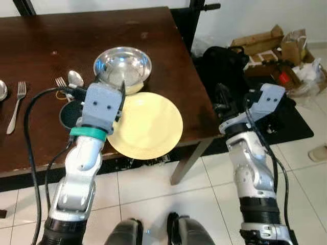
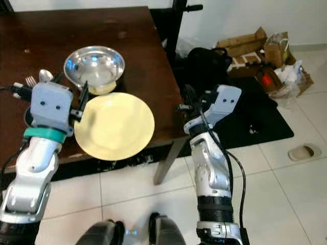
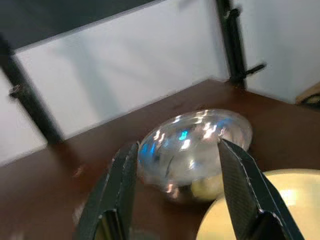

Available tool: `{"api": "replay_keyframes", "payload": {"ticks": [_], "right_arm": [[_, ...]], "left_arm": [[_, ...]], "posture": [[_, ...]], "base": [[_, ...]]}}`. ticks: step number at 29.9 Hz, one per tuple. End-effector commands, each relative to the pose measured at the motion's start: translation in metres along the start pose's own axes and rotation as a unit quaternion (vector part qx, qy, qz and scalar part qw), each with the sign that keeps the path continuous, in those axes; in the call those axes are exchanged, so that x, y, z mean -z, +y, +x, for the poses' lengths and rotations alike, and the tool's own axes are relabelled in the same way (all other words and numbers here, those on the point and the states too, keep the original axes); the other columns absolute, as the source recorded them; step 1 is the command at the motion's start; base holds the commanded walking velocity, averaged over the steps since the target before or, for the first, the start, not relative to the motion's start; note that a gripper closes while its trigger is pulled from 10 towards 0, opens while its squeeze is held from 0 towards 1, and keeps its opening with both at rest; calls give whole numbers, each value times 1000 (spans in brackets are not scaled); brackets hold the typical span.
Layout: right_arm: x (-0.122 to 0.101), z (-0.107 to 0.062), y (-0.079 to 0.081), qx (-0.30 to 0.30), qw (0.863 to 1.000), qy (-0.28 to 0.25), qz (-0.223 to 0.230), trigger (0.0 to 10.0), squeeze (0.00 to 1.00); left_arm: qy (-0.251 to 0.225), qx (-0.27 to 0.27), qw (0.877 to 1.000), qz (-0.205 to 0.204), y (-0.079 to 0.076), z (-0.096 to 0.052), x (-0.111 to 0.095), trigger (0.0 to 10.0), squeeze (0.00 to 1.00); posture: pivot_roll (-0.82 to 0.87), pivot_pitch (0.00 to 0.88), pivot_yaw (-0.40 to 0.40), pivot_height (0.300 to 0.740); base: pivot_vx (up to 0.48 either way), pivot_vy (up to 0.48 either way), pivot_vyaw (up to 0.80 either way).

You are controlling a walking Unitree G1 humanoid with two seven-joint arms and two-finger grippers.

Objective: Setting the table

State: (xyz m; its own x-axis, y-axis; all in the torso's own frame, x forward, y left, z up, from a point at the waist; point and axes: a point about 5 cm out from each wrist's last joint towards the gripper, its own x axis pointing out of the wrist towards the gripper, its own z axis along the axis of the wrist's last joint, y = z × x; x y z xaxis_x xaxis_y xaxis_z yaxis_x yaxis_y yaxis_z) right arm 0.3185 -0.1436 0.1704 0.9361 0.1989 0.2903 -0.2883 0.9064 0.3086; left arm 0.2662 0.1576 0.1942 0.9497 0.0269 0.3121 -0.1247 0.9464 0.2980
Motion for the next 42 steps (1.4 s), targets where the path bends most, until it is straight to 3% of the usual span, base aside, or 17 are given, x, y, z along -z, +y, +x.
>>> {"api": "replay_keyframes", "payload": {"ticks": [1, 4, 8, 10, 13, 15, 20, 25, 29, 30, 32, 35, 40, 42], "right_arm": [[4, -2, 2, -9, 1000, 11, 7, 10000, 0], [6, -1, 5, -22, 1000, 19, 9, 10000, 0], [11, 0, 7, -32, 999, 31, 8, 10000, 0], [15, 0, 7, -37, 998, 40, 5, 10000, 0], [15, 0, 7, -38, 998, 42, 5, 10000, 0], [17, -1, 6, -39, 998, 46, 5, 10000, 0], [19, -2, 7, -41, 998, 52, 6, 10000, 0], [24, 0, 10, -51, 997, 62, 7, 10000, 0], [25, 0, 11, -53, 997, 63, 7, 10000, 0], [26, -1, 11, -54, 996, 65, 7, 10000, 0], [26, -1, 11, -54, 996, 65, 7, 10000, 0], [28, -4, 10, -53, 996, 69, 6, 10000, 0], [28, -6, 8, -47, 996, 70, 6, 10000, 0], [28, -6, 8, -46, 996, 70, 6, 10000, 0]], "left_arm": [[54, -39, 998, -1, 12, -7, 16, 10000, 0], [91, -68, 994, -5, 22, -14, 28, 10000, 0], [93, -60, 994, -1, 27, -15, 32, 10000, 0], [113, -66, 991, -31, 33, -18, 35, 10000, 0], [119, -68, 990, -44, 34, -20, 35, 10000, 0], [127, -47, 987, -87, 32, -27, 31, 10000, 0], [123, 3, 987, -102, 31, -36, 26, 10000, 0], [135, -21, 990, -36, 58, -49, 26, 10000, 0], [145, -10, 989, -32, 60, -53, 28, 10000, 0], [152, 22, 988, -25, 59, -56, 30, 10000, 0], [152, 22, 988, -25, 59, -56, 30, 10000, 0], [133, 125, 983, 31, 59, -54, 28, 10000, 0], [127, 162, 975, 89, 56, -54, 29, 10000, 0], [130, 170, 972, 94, 53, -56, 30, 10000, 0]], "posture": [[98, 70, -11, 740], [105, 69, -18, 740], [112, 68, -22, 740], [114, 70, -22, 740], [114, 70, -22, 740], [121, 78, -26, 740], [132, 83, -30, 740], [143, 96, -31, 740], [144, 100, -30, 740], [144, 104, -30, 740], [144, 104, -30, 740], [136, 109, -16, 740], [132, 113, -15, 740], [132, 114, -16, 740]], "base": [[0, 0, 0], [0, 0, 0], [0, 0, 0], [0, 0, 0], [0, 0, 0], [0, 0, 0], [0, 0, 0], [0, 0, 0], [0, 0, 0], [0, 0, 0], [0, 0, 0], [0, 0, 0], [0, 0, 0], [0, 0, 0]]}}
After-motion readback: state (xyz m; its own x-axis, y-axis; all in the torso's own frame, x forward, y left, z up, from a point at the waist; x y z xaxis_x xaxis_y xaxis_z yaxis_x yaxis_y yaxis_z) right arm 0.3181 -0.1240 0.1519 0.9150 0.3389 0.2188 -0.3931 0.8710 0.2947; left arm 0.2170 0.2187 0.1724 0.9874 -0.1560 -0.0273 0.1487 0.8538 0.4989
